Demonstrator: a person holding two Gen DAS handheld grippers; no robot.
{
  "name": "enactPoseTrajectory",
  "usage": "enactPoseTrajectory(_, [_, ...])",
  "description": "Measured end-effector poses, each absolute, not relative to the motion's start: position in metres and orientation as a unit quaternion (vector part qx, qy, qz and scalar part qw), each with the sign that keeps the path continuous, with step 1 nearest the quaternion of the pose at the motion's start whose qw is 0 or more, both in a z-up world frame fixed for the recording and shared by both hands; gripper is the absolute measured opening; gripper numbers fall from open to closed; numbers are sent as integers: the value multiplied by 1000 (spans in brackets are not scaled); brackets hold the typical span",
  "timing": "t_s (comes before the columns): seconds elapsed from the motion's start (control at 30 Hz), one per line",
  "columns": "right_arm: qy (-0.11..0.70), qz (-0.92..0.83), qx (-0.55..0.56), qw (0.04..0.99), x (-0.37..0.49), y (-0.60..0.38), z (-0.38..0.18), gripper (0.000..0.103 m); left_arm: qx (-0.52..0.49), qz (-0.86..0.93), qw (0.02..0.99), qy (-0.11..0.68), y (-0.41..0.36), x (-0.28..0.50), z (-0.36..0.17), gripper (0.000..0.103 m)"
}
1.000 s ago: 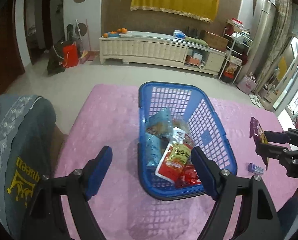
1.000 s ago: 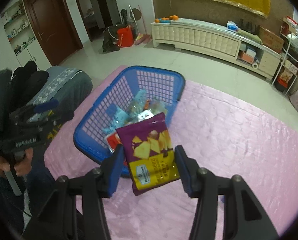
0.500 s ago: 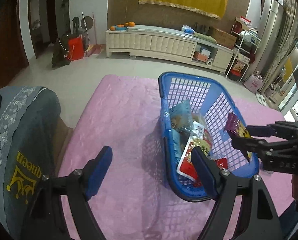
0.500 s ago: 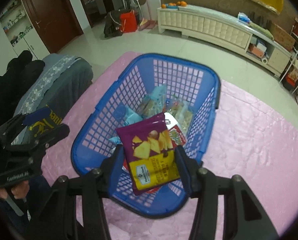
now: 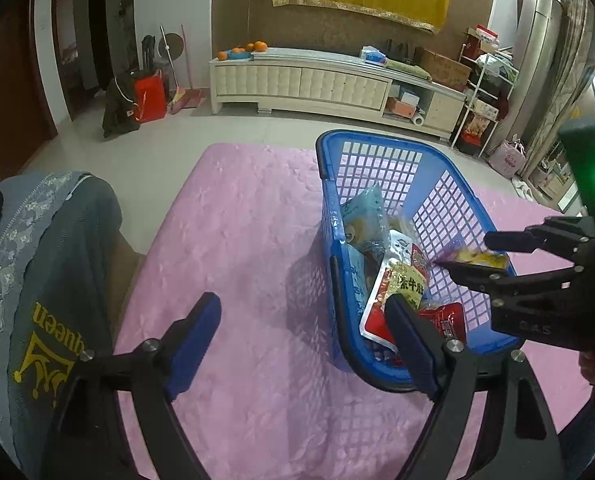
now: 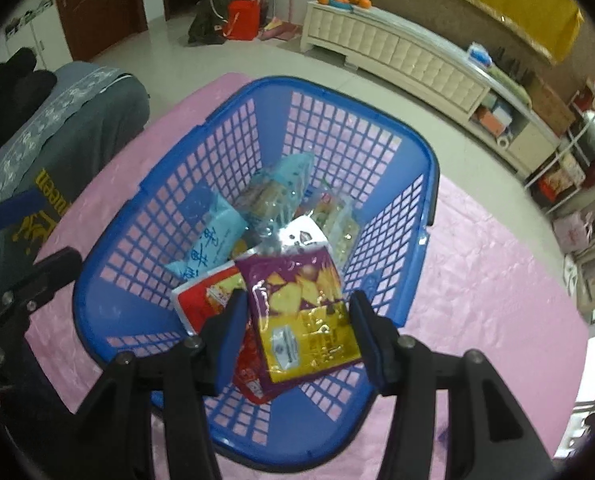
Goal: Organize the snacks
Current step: 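Lift the purple chip bag over the basket and open the right tool, then move the right tool to the blue Doublemint gum box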
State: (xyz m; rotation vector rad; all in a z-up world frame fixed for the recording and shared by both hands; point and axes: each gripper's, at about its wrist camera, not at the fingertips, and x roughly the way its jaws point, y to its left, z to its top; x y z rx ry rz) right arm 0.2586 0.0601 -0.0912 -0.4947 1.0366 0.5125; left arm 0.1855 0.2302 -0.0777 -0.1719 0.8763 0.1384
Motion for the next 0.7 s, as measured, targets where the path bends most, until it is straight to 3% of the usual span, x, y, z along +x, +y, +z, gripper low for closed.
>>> enactPoseTrajectory(0.07, [481, 246, -241, 806, 251, 59, -87, 81, -87, 68, 899, 423, 230, 181, -77, 82])
enactPoseTrajectory(0.1, [475, 251, -245, 807, 244, 56, -82, 83, -92, 67, 899, 422, 229, 178, -76, 82])
enactPoseTrajectory(0.5, [432, 263, -271, 819, 210, 17, -48, 83, -75, 52, 908, 409, 191, 160, -58, 95])
enactPoseTrajectory(0.57, [433, 259, -260, 823, 209, -1, -44, 83, -74, 50, 907, 412, 181, 158, -58, 103])
enactPoseTrajectory(0.7, [438, 248, -247, 828, 206, -37, -44, 84, -82, 43, 906, 413, 160, 154, -61, 103])
